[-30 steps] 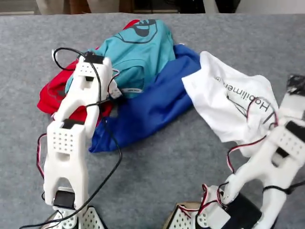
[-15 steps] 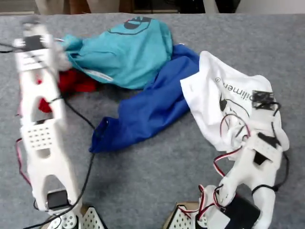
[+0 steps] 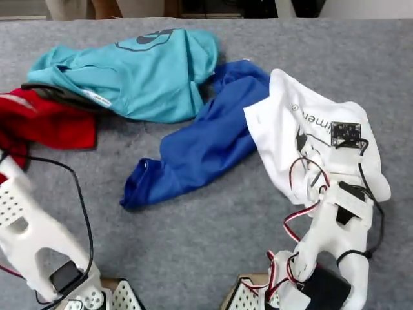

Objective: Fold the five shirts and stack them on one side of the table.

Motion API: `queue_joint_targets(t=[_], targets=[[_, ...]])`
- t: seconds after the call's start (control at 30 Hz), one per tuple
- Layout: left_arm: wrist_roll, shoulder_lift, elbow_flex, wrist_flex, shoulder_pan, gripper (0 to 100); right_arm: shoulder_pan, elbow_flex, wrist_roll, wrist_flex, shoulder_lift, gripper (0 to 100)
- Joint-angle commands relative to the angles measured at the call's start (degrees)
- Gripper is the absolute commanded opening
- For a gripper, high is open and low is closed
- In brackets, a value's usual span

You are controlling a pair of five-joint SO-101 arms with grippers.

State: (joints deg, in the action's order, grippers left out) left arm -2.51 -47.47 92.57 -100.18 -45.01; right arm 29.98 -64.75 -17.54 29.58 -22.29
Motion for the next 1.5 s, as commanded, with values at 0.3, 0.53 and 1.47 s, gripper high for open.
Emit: queue_joint_targets(t=[0.3,0.53,1.47], targets=[[-7.91,10.59,-0.97,-0.62,25.14,26,-1.71,-0.13,-0.09,-0.97,-1.36,0.2],[-11.43,6.64,-24.88,5.71,41.05,34,-1.71,-0.13,-0.09,-0.97,-1.36,0.2],[-7.65,4.70,2.90,0.18,-4.13,2,-1.63,-0.22,-0.35,-0.97,-1.36,0.2]])
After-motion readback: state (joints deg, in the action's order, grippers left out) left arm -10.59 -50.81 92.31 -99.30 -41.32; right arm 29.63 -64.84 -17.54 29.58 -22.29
